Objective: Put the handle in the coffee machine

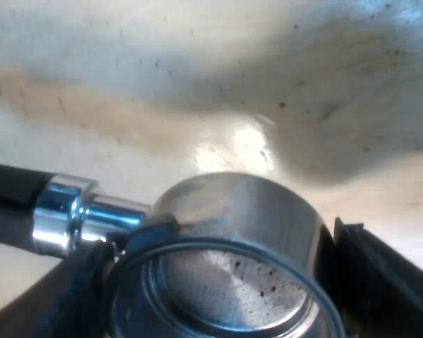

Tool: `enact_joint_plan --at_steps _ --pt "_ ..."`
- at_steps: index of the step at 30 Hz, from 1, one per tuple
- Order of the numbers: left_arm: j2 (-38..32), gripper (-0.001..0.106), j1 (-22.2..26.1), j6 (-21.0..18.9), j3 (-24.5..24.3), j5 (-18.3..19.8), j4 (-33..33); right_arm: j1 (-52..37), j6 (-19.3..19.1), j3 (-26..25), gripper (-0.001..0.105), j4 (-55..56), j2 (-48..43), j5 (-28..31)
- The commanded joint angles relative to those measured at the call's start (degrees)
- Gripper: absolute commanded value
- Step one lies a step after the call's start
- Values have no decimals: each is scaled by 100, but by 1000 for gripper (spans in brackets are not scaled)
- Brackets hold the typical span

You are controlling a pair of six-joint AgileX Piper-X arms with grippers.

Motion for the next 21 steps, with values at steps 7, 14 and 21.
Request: enact_joint_plan --at_steps 7,14,21 --pt "-15 81 -30 -93 -461 -144 244 -665 -1701 -53 0 527 -282 -1057" --pt "41 81 -30 8 -625 -143 244 -849 -3194 -405 0 936 -281 -1260" --pt "736 81 -30 634 -1020 -132 299 -889 -4207 -756 0 1265 -281 -1228"
